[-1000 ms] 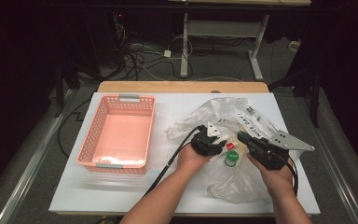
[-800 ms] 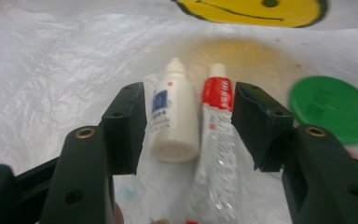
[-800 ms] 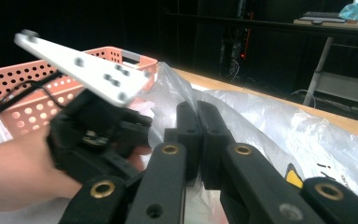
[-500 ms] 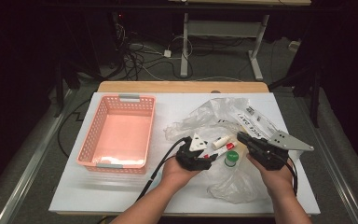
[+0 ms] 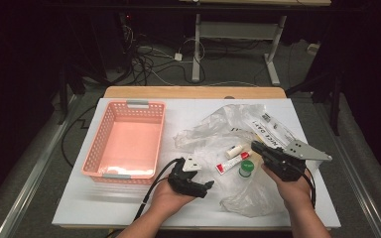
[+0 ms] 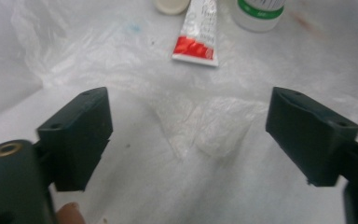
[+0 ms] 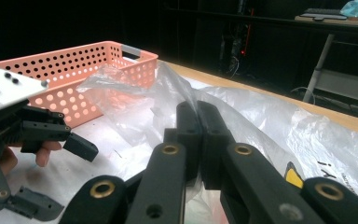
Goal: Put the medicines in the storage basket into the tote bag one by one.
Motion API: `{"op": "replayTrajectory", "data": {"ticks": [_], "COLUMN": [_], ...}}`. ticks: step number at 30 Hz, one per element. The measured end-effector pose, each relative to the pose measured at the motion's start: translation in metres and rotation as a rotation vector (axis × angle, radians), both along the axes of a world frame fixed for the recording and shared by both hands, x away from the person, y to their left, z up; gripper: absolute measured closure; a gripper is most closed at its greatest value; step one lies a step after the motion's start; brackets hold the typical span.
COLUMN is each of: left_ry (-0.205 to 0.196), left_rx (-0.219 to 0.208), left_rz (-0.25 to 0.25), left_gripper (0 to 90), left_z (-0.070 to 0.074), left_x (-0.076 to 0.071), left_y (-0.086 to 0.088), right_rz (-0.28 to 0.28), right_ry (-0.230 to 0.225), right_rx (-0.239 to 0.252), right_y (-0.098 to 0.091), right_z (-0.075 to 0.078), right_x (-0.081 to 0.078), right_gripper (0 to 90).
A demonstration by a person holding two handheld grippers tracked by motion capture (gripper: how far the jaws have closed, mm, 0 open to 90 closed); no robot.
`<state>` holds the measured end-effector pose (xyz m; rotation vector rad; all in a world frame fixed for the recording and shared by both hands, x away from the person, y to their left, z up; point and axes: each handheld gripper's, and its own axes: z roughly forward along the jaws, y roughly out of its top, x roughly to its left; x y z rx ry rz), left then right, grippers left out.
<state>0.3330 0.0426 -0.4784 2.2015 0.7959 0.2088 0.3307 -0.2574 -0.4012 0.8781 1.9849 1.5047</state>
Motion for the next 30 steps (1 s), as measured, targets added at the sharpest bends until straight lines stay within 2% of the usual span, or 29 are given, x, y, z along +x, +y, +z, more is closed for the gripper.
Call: {"op": "replayTrajectory", "data": {"ticks": [3, 6, 9, 10, 12, 14, 18, 21, 26, 30], "left_ry": [0.031, 0.055, 0.023, 0.015, 0.008, 0.01, 0.004, -0.017, -0.001, -0.006], "left_rx": [0.032, 0.055, 0.095, 0.092, 0.077, 0.068, 0.049, 0.052, 0.034, 0.04], "left_rz": [0.003, 0.006, -0.006, -0.019, -0.038, -0.033, 0.011, -0.02, -0.025, -0.041], "left_gripper": [3.8, 4.2, 6.5, 9.2, 20.2, 26.9, 46.6, 61.4, 73.1, 86.6], "left_z": [-0.007, -0.008, -0.009, -0.009, -0.009, -0.008, -0.008, -0.008, -0.008, -0.008], "left_x": [0.004, 0.009, 0.01, 0.01, 0.009, 0.009, 0.01, 0.007, 0.007, 0.006], "left_y": [-0.007, -0.014, -0.021, -0.022, -0.023, -0.022, -0.02, -0.022, -0.022, -0.023], "right_rz": [0.001, -0.002, 0.003, 0.004, 0.005, 0.004, 0.005, 0.008, 0.007, 0.007], "right_ry": [0.001, 0.005, 0.002, 0.003, 0.004, 0.0, 0.002, 0.001, 0.006, 0.005], "right_rx": [0.0, -0.003, -0.003, -0.003, -0.006, -0.01, -0.006, -0.008, -0.013, -0.017], "right_y": [0.0, 0.001, 0.001, 0.001, 0.002, 0.002, 0.004, 0.004, 0.004, 0.005], "right_z": [-0.001, -0.001, -0.001, -0.001, -0.002, -0.002, -0.001, -0.001, -0.002, -0.003], "right_x": [0.001, 0.0, 0.001, 0.001, 0.001, 0.001, 0.0, -0.001, -0.001, -0.001], "right_gripper": [89.2, 89.2, 89.2, 89.2, 89.2, 89.2, 89.2, 89.2, 89.2, 89.2]}}
